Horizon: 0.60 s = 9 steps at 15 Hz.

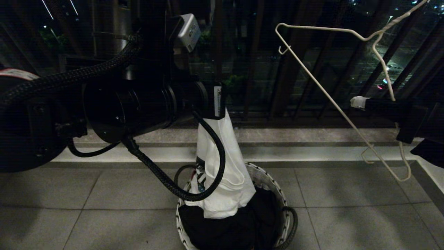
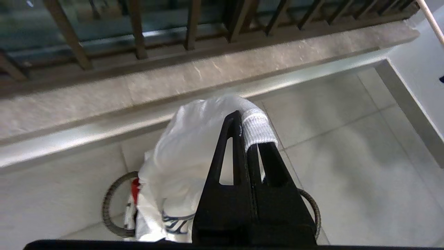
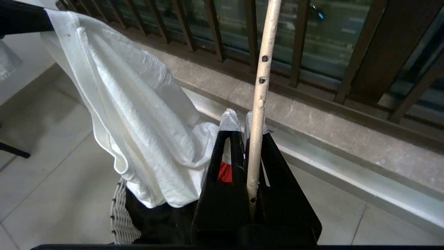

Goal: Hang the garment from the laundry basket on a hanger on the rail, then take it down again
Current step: Pick up clothes from the basket

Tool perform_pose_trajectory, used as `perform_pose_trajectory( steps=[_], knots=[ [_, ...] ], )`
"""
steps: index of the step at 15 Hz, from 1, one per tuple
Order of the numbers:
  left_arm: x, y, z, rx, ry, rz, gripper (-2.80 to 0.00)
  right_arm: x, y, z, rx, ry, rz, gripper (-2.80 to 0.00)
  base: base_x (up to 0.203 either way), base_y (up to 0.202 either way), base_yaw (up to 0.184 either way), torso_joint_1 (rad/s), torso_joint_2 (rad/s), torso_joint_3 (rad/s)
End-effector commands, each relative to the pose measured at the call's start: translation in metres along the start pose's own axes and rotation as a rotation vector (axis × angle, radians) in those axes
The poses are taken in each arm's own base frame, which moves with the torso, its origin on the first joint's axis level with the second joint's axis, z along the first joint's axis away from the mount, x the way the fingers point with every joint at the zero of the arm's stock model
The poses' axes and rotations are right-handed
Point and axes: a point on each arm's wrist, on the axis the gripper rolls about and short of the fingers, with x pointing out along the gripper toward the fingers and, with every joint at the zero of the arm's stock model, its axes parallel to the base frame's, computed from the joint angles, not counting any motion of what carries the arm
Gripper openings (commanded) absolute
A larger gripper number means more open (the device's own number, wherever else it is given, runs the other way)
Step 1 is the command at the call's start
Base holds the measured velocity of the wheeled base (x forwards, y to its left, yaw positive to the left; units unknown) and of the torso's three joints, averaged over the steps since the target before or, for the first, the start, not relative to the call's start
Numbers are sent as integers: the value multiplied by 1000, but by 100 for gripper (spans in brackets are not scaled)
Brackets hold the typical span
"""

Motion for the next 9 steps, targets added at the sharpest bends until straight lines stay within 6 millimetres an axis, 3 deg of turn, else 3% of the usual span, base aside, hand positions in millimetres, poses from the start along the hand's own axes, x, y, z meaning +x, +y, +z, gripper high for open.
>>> perform_pose_trajectory(
  steps=[1, 9],
  knots=[
    [2, 2, 1, -3, -2, 11, -280, 1, -1, -1, 1, 2, 3, -280, 0, 0, 0, 1, 5, 205],
    [9, 4, -2, 2, 8, 24, -280, 1, -1, 0, 0, 1, 2, -280, 0, 0, 0, 1, 1, 199]
  ],
)
